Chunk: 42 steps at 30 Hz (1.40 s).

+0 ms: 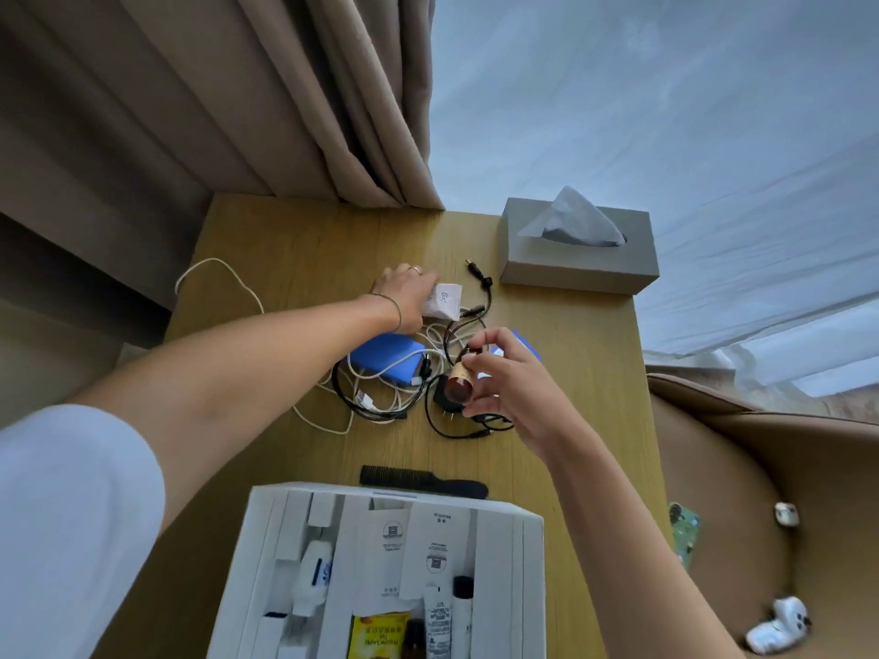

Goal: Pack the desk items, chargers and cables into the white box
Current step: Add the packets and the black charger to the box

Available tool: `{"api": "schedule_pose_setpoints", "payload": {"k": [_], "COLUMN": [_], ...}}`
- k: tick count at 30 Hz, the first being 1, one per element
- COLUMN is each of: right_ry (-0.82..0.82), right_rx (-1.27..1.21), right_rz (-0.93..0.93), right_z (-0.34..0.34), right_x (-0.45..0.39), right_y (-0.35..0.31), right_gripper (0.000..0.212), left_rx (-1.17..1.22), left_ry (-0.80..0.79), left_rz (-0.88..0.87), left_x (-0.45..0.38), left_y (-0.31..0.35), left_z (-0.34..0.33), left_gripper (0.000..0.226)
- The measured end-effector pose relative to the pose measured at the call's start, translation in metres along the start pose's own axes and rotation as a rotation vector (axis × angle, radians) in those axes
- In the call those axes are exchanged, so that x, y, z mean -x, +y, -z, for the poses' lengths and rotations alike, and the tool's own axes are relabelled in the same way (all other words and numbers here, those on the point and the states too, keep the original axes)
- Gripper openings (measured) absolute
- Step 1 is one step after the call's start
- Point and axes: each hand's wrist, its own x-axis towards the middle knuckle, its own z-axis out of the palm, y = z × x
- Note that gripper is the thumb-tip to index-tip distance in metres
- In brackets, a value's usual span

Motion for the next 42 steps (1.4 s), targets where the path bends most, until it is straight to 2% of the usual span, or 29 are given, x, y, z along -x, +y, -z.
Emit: {"api": "schedule_pose_setpoints", "payload": {"k": [3,6,11,14,17,21,26,29,32,35,42], "right_ry": [-0.039,-0.054,-0.022,-0.020,-0.008,0.016,0.063,0.071,0.117,0.081,0.004], "right_rx": [-0.106,-0.149,-0.145,-0.152,-0.146,-0.124,-0.067,0.172,0.497,0.818,1.235], "right_rz": [-0.017,-0.005,0.051,0.076,0.076,0.048,0.008,-0.039,-0.126,-0.164,-0.179], "right_z": [0.000,0.000,-0.004,-0.013,-0.023,-0.034,-0.050,-0.056,-0.063,-0.067,-0.069], "right_x": [0.010,0.019,0.037,0.054,0.072,0.096,0.118,0.127,0.130,0.128,0.129], "right_y": [0.006,0.011,0.019,0.020,0.027,0.041,0.069,0.092,0.121,0.148,0.182], "right_gripper": [0.012,0.019,0.053,0.041,0.031,0.032,0.033,0.035,0.026,0.024,0.023], "left_rx": [-0.098,-0.075,0.134,0.286,0.434,0.686,0.865,0.953,1.028,1.064,0.959], "left_ry": [0.042,0.088,0.290,0.405,0.462,0.459,0.483,0.443,0.400,0.284,0.098], "left_rz": [-0.022,-0.001,0.021,0.010,-0.009,-0.036,-0.073,-0.059,0.016,0.014,0.055], "left_x": [-0.004,-0.003,0.018,0.048,0.090,0.153,0.222,0.252,0.279,0.308,0.353], "left_y": [0.000,-0.002,0.004,0.011,0.014,0.017,0.019,0.024,0.027,0.029,0.029], "left_z": [0.001,0.003,0.026,0.045,0.059,0.065,0.055,0.037,0.018,0.001,-0.042], "left_gripper": [0.055,0.056,0.051,0.056,0.051,0.062,0.053,0.040,0.040,0.030,0.025]}}
